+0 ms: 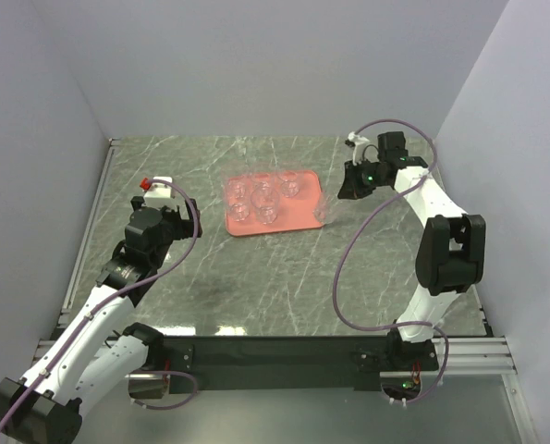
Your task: Place the glasses into the tray
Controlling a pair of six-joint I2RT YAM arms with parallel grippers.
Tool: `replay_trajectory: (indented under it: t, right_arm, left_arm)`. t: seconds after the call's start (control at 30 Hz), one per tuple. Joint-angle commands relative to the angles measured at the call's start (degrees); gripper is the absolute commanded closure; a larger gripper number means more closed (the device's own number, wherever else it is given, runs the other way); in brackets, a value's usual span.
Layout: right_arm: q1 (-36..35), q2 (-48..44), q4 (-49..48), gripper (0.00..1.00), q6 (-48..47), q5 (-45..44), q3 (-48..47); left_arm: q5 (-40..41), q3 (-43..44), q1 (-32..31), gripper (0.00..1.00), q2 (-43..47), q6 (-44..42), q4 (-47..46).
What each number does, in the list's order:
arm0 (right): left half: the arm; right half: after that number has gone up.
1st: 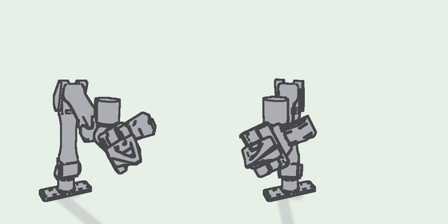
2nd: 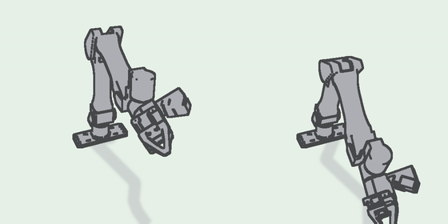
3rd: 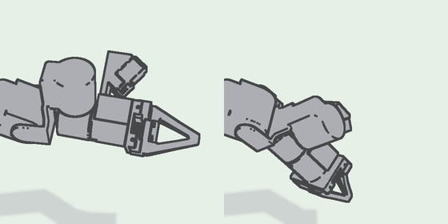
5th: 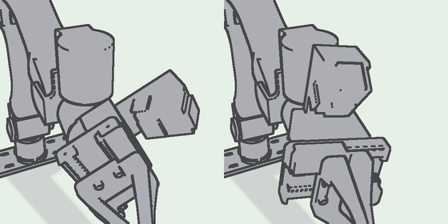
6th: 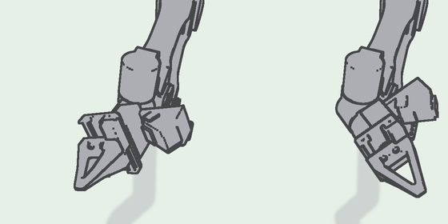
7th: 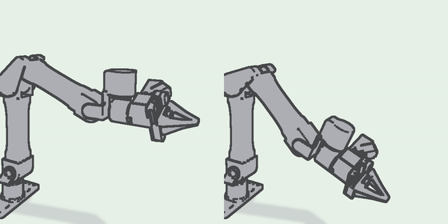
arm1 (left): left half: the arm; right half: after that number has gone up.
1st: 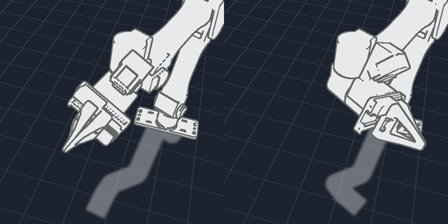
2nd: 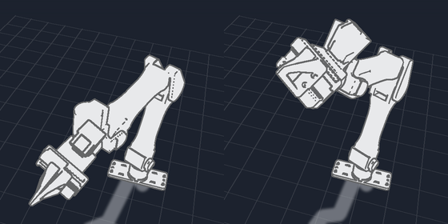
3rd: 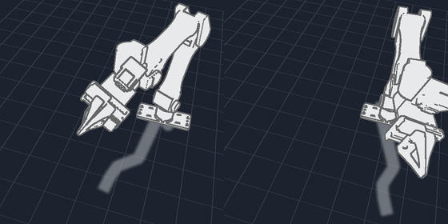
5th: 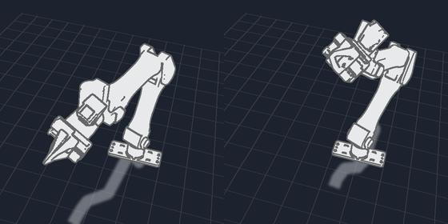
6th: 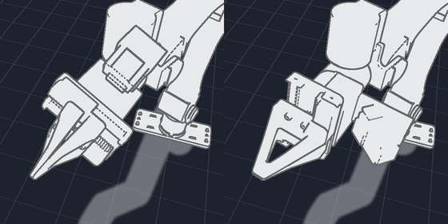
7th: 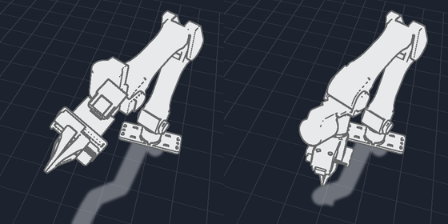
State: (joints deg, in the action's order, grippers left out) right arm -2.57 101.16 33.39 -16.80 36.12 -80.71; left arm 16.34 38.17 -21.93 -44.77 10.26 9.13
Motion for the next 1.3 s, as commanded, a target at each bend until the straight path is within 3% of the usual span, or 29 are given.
replay_trajectory:
  t: [0.0, 0.67, 1.27]
  right_arm:
    - [-2.26, 1.04, 0.27, 1.00, -1.13, -0.43, -4.28]
    - [-11.32, 15.11, 3.88, 1.00, 0.54, -6.14, -18.60]
    - [-14.83, 18.63, 4.41, 0.97, 0.62, -8.87, -20.81]
  left_arm:
    - [-0.96, 0.06, 0.22, 0.04, 0.39, 0.20, -2.27]
    - [-1.05, 0.15, 0.22, 0.04, -0.49, 0.11, -2.44]
    - [-1.22, 0.15, 0.22, 0.04, -0.40, 0.02, -2.45]
